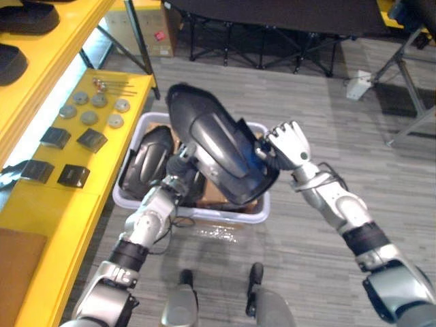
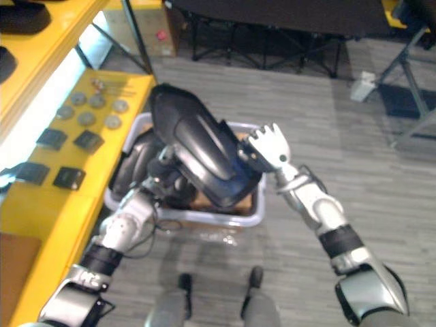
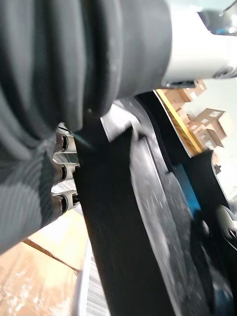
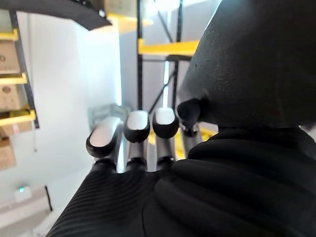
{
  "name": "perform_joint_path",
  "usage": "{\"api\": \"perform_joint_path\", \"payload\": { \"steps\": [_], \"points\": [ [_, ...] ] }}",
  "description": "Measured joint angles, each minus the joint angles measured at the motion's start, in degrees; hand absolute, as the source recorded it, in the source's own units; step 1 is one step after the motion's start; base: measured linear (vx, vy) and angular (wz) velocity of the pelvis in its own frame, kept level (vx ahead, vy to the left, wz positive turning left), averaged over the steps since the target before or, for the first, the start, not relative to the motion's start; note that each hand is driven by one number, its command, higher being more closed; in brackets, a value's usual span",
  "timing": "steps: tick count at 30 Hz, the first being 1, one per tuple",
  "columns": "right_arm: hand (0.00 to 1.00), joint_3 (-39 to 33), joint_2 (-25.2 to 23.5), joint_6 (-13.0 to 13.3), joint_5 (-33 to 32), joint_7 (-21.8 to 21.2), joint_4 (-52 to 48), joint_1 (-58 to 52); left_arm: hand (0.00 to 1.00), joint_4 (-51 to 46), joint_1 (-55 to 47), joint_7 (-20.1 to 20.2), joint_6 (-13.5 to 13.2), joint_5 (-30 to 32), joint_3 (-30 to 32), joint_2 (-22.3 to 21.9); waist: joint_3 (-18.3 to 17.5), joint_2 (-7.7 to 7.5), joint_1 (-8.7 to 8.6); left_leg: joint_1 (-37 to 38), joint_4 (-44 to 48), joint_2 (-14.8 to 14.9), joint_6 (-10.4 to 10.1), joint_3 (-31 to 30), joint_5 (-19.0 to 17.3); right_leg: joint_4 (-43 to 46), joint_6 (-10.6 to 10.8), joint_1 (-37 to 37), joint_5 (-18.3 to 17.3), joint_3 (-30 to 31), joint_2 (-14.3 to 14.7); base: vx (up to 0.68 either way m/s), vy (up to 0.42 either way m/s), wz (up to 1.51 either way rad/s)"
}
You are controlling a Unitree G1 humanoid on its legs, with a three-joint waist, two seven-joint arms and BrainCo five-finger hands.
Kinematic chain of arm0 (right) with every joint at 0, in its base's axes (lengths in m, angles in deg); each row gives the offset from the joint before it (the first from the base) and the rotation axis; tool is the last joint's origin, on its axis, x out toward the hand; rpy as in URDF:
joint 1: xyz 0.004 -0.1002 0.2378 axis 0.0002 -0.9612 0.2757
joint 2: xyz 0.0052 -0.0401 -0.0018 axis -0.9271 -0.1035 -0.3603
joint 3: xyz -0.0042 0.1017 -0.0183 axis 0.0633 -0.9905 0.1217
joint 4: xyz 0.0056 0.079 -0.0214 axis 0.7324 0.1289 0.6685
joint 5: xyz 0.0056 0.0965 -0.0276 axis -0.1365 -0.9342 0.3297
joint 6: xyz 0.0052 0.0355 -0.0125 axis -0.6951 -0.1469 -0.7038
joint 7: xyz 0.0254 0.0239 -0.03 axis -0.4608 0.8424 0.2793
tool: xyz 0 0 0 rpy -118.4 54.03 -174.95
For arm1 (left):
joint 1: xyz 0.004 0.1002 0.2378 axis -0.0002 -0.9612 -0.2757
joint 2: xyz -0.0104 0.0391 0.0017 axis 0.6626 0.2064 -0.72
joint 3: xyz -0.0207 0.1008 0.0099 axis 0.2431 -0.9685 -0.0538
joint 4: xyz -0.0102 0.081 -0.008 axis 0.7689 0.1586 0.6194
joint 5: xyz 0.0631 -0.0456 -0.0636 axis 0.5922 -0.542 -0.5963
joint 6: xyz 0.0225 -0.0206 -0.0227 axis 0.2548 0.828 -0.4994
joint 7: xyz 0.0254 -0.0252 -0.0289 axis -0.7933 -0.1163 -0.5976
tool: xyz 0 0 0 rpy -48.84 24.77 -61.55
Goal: Walk over and take plastic housings, then place them on the shelf
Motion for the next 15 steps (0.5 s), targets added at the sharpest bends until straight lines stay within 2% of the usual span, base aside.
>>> {"api": "perform_joint_path", "payload": {
  "steps": [8,15],
  "points": [
    [1.00,0.68,0.07,-1.24,-1.70,0.00,0.98,0.00,0.00,-0.69,-1.18,-0.44,0.87,8.85,-3.90,0.77,0.00,0.00,0.05,0.00,-0.01,-0.02,0.02,-0.02,0.01,-0.01,-0.09,0.01,0.14,-0.06,-0.03,0.00,0.000,0.00],
    [1.00,2.53,0.91,-1.62,-2.57,-0.11,0.97,0.06,0.00,-1.31,-1.68,-1.08,2.02,11.73,-6.09,1.46,0.00,0.00,0.03,-0.04,-0.01,-0.16,0.03,-0.21,0.02,-0.06,-0.09,0.11,0.15,-0.27,-0.12,0.00,0.000,0.00]
  ]
}}
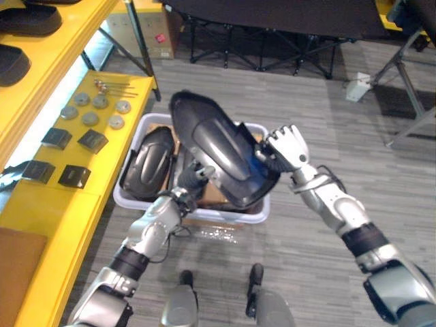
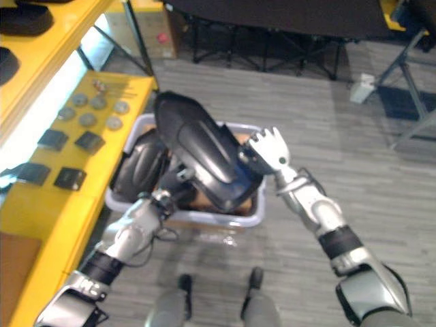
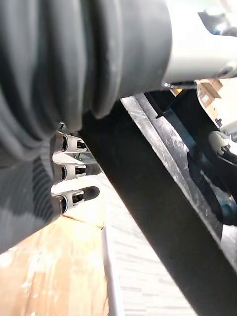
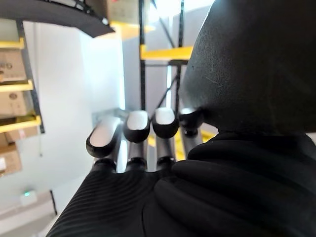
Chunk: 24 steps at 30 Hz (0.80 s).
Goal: Walk over and take plastic housings, then place them on the shelf
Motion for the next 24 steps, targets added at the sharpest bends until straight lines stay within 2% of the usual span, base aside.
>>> {"api": "perform_joint_path", "payload": {
  "steps": [2,8,9,17,20,24],
  "points": [
    [1.00,0.58,-0.03,-0.09,-1.18,-0.01,-0.06,0.12,0.00,-1.06,-0.08,0.00,0.07,0.03,-1.91,0.01,0.00,0.00,0.02,-0.10,0.04,-0.11,0.02,-0.11,0.02,-0.02,0.03,0.01,0.02,-0.10,-0.11,0.00,0.000,0.00],
    [1.00,0.66,0.06,-0.07,-1.46,0.04,-0.06,0.60,0.00,-2.22,-0.35,-2.10,-0.03,1.76,-2.44,-0.37,0.00,0.01,0.02,-0.18,0.16,-0.12,0.03,-0.25,0.02,-0.02,0.03,0.04,0.04,-0.21,-0.09,0.00,0.000,0.00],
    [1.00,0.68,0.03,0.00,-1.48,0.11,-0.06,0.61,1.00,-2.22,-0.37,-2.61,-0.03,1.76,-2.50,-0.44,0.00,0.01,0.02,-0.18,0.17,-0.12,0.03,-0.25,0.02,-0.02,0.02,0.04,0.05,-0.21,-0.10,0.00,0.000,0.00],
    [1.00,0.73,-2.27,1.26,-3.60,1.12,-0.15,0.47,1.00,-2.22,-1.69,-7.64,-1.28,2.70,-2.31,-0.92,0.01,0.02,0.00,-0.18,0.32,-0.11,0.03,-0.25,0.01,-0.02,0.01,0.10,0.06,-0.20,-0.04,0.00,0.000,0.00],
    [1.00,0.72,-3.68,2.57,-3.60,2.55,-1.45,-0.56,1.00,-2.14,-2.48,-10.21,-1.84,4.98,-1.44,-1.47,0.02,0.03,0.04,-0.18,0.36,-0.10,0.02,-0.32,0.01,-0.02,0.00,0.15,0.06,-0.22,0.00,0.00,0.000,0.00],
    [1.00,0.68,-5.10,2.88,-3.69,3.28,-2.92,-1.28,1.00,-2.06,-2.49,-12.31,-2.20,8.30,-0.02,-1.99,0.02,0.04,0.02,-0.27,0.57,-0.05,0.02,-0.40,-0.03,-0.03,-0.01,0.22,0.06,-0.26,0.00,0.00,0.000,0.00]
  ]
}}
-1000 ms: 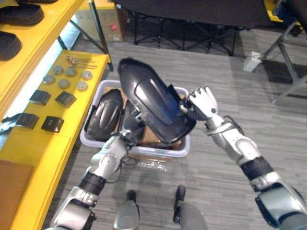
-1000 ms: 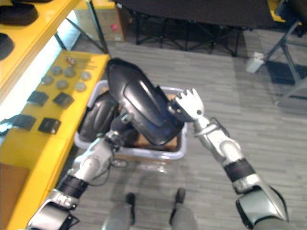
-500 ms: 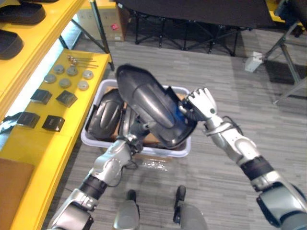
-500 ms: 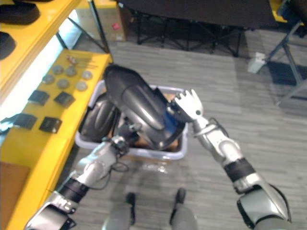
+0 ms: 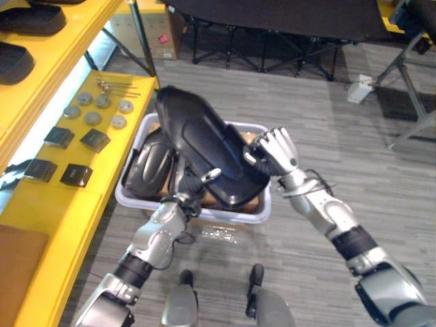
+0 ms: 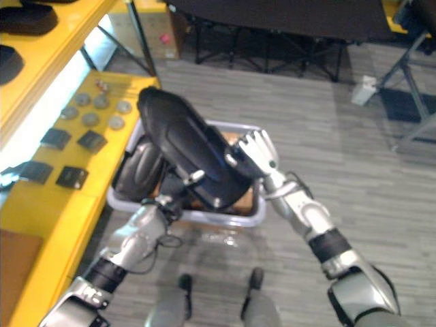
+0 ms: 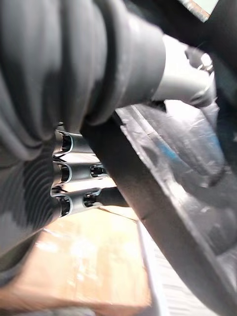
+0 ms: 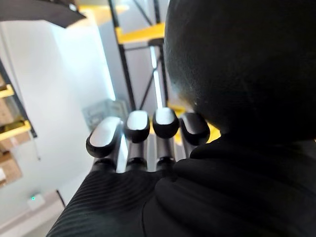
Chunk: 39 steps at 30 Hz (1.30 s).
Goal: Walk over and take plastic housings, then place them on the shelf
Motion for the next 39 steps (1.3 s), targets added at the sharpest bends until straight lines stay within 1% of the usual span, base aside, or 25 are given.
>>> {"api": "perform_joint_path", "payload": {
  "steps": [5,7,10,12,14,16,17,20,22,27,33,37,38,39],
  "points": [
    [1.00,0.08,-1.43,0.72,-0.36,0.79,-0.98,-1.31,1.00,0.91,-0.04,-1.38,-0.65,0.32,0.39,-0.89,0.01,0.02,0.05,-0.17,0.19,0.09,0.00,-0.12,-0.02,-0.22,-0.07,0.06,0.06,-0.13,0.06,0.00,0.000,0.00],
    [1.00,0.16,-2.44,1.59,-1.66,1.54,-1.71,-2.04,1.00,0.90,-0.08,-1.91,-2.38,0.22,0.59,-1.24,0.02,0.02,0.06,-0.17,0.25,0.23,-0.02,-0.12,-0.03,-0.26,-0.11,0.09,0.08,-0.13,0.17,0.00,0.000,0.00],
    [1.00,0.43,-3.47,1.60,-2.64,2.19,-1.70,-2.72,1.00,0.90,-0.12,-3.12,-4.56,0.64,0.57,-1.89,0.02,0.03,0.16,-0.17,0.26,0.30,-0.03,-0.13,-0.04,-0.46,-0.20,0.19,0.15,-0.14,0.20,0.00,0.000,0.00],
    [1.00,0.46,-3.88,1.58,-3.52,2.48,-1.67,-3.36,1.00,0.90,-0.26,-4.20,-5.66,2.54,0.69,-2.58,0.02,0.03,0.23,-0.17,0.29,0.36,-0.07,-0.19,-0.08,-0.64,-0.24,0.33,0.17,-0.20,0.20,0.00,0.000,0.00],
    [1.00,0.48,-4.95,1.55,-4.81,3.07,-1.63,-4.50,1.00,0.87,-0.39,-5.91,-7.37,4.76,1.22,-3.82,0.02,0.03,0.39,-0.17,0.29,0.53,-0.16,-0.23,-0.13,-0.96,-0.33,0.48,0.25,-0.25,0.24,0.00,0.000,0.00],
    [1.00,0.71,-5.68,1.58,-4.95,3.19,-1.63,-5.30,1.00,0.87,-0.39,-6.87,-8.38,5.24,1.96,-4.27,0.02,0.03,0.37,-0.17,0.29,0.69,-0.23,-0.24,-0.17,-1.08,-0.35,0.51,0.26,-0.28,0.37,0.00,0.000,0.00],
    [0.00,1.00,-6.12,1.63,-5.20,3.25,-1.63,-5.68,1.00,0.87,-0.40,-6.92,-8.84,5.57,2.20,-4.45,0.02,0.03,0.34,-0.17,0.28,0.74,-0.24,-0.24,-0.18,-1.14,-0.37,0.54,0.27,-0.29,0.42,0.00,0.000,0.00],
    [0.00,1.18,-6.89,2.55,-6.72,3.35,-1.63,-5.99,1.00,0.87,-0.41,-6.87,-9.40,6.30,2.28,-4.82,0.02,0.03,0.30,-0.16,0.27,0.73,-0.25,-0.22,-0.19,-1.18,-0.36,0.56,0.28,-0.29,0.40,0.00,0.000,0.00],
    [0.00,1.48,-7.21,3.92,-6.73,3.59,-1.64,-5.99,1.00,0.87,-0.42,-6.87,-9.42,6.19,2.68,-5.12,0.02,0.03,0.30,-0.13,0.27,0.72,-0.25,-0.27,-0.19,-1.19,-0.35,0.64,0.30,-0.33,0.38,0.00,0.000,0.00],
    [0.00,2.34,-7.42,4.04,-6.81,5.65,-1.59,-6.89,1.00,0.87,-0.45,-6.87,-9.44,6.22,2.55,-5.16,0.02,0.03,0.44,-0.13,0.27,0.70,-0.25,-0.46,-0.19,-1.18,-0.34,0.77,0.37,-0.42,0.38,0.00,0.000,0.00],
    [0.00,2.40,-7.88,4.02,-8.72,5.67,-1.61,-8.55,1.00,0.72,-1.33,-7.04,-9.44,7.34,2.26,-5.41,0.03,0.02,0.39,-0.13,0.28,0.77,-0.25,-0.45,-0.19,-1.19,-0.38,0.77,0.40,-0.35,0.44,0.00,0.000,0.00],
    [0.00,2.06,-8.30,3.93,-8.97,5.72,-1.67,-9.56,1.00,-0.52,-2.21,-8.28,-9.61,11.96,2.70,-5.76,0.03,0.01,0.45,-0.10,0.28,0.81,-0.25,-0.42,-0.19,-1.20,-0.41,0.76,0.42,-0.30,0.48,0.00,0.000,0.00],
    [0.00,2.04,-8.32,3.86,-9.04,5.71,-1.67,-9.78,1.00,-0.66,-2.21,-9.44,-9.75,14.42,2.73,-5.86,0.04,-0.02,0.51,-0.10,0.29,0.83,-0.25,-0.41,-0.19,-1.20,-0.43,0.76,0.44,-0.30,0.50,0.00,0.000,0.00],
    [0.00,1.98,-8.32,3.86,-9.91,5.72,-1.67,-10.08,1.00,-1.08,-2.22,-11.25,-10.08,18.35,2.87,-6.31,0.04,-0.02,0.60,-0.10,0.30,0.83,-0.25,-0.40,-0.19,-1.20,-0.43,0.77,0.46,-0.29,0.51,0.00,0.000,0.00]
  ]
}}
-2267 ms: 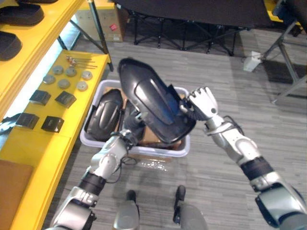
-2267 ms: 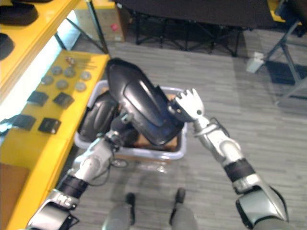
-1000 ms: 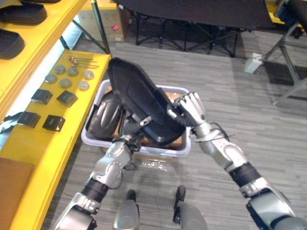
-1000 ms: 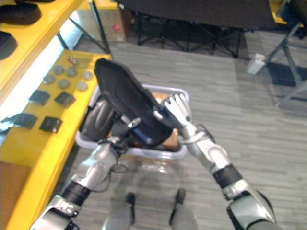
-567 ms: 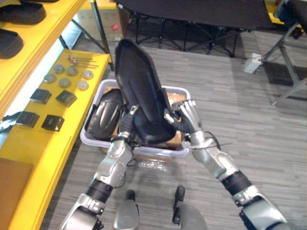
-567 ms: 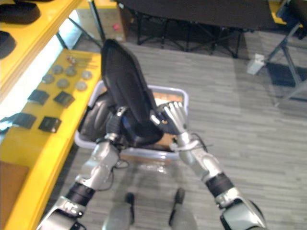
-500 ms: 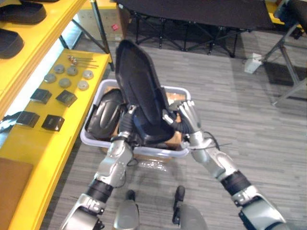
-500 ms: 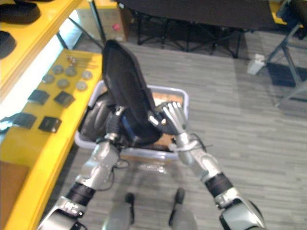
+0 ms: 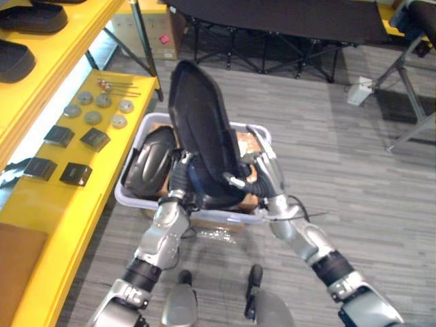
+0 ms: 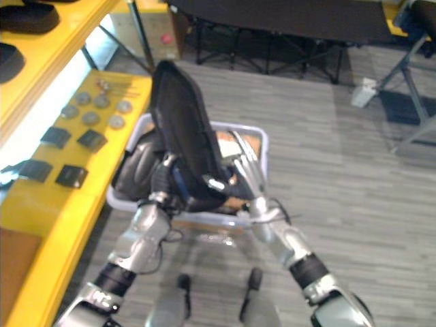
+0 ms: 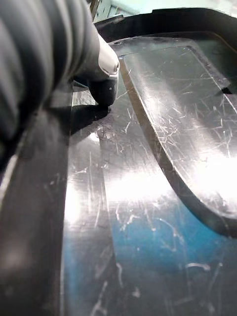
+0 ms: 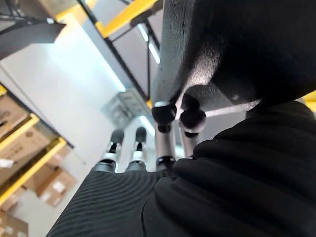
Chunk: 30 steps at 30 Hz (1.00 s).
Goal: Walk over and take plastic housings, then place them on the shelf
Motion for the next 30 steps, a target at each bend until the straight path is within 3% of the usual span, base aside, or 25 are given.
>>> {"api": "perform_joint_path", "payload": {
  "steps": [2,7,11,14,17,22,26,30],
  "points": [
    [0.00,-0.27,-0.47,0.87,-4.49,-0.20,-0.01,-0.24,1.00,-0.85,-0.07,-3.43,-0.79,6.94,0.63,-1.25,0.00,0.00,0.14,0.02,0.01,0.03,0.00,0.04,0.00,0.00,-0.02,0.00,0.04,0.05,0.05,0.00,0.000,0.00],
    [0.00,-2.52,-4.00,6.11,-15.38,-1.62,-5.59,-0.83,1.00,-1.24,-2.03,-10.81,-1.65,18.98,1.89,-3.57,0.00,0.00,0.08,0.68,-0.02,0.17,-0.02,0.74,-0.08,0.01,-0.03,0.17,0.08,0.80,0.27,0.00,0.000,-0.06],
    [0.00,-6.81,-5.94,8.59,-20.90,-2.69,-9.97,-2.62,1.00,-1.19,-5.67,-16.87,-1.69,24.56,4.99,-5.70,0.00,-0.01,-0.11,1.66,0.05,0.12,0.03,1.32,-0.60,0.04,0.00,0.76,0.01,1.17,0.58,0.00,0.005,-0.08],
    [0.00,-9.95,-6.64,9.15,-25.90,-4.59,-12.83,-5.61,1.00,-1.19,-7.18,-21.01,-2.32,25.39,8.79,-6.79,-0.01,-0.02,-0.22,1.96,0.07,0.11,-0.02,1.49,-0.97,0.10,0.01,0.99,-0.32,1.31,0.69,0.00,0.010,-0.03],
    [0.00,-14.90,-7.96,9.32,-30.91,-6.53,-16.49,-10.78,1.00,-1.28,-8.36,-25.28,-3.39,27.46,12.28,-7.91,-0.02,-0.03,-0.46,2.35,0.04,0.10,-0.03,1.96,-1.03,0.09,0.04,0.97,-0.35,1.69,0.69,0.02,0.009,-0.05],
    [0.00,-22.94,-8.44,8.89,-33.59,-7.12,-19.70,-17.19,1.00,-1.98,-10.33,-28.99,-4.50,27.47,15.41,-9.27,-0.04,-0.06,-1.20,3.55,0.05,0.10,0.05,3.54,-1.59,0.40,0.23,0.98,-0.47,3.31,0.67,0.03,0.026,-0.16],
    [0.00,-28.57,-9.29,6.76,-37.46,-9.30,-18.62,-22.51,1.00,-5.05,-13.68,-30.12,-7.79,27.41,18.12,-10.74,-0.13,-0.08,-2.17,4.92,0.11,0.04,0.14,4.30,-2.28,2.20,0.51,1.05,-1.77,4.25,0.45,0.02,0.023,-0.09],
    [0.00,-30.36,-10.69,4.93,-39.59,-12.37,-13.80,-26.16,1.00,-7.98,-16.31,-30.20,-9.23,27.45,20.82,-10.84,-1.75,0.17,-2.37,5.26,0.27,0.00,0.16,4.05,-2.65,3.52,0.73,1.07,-2.80,4.03,0.23,0.02,0.017,0.09]
  ]
}}
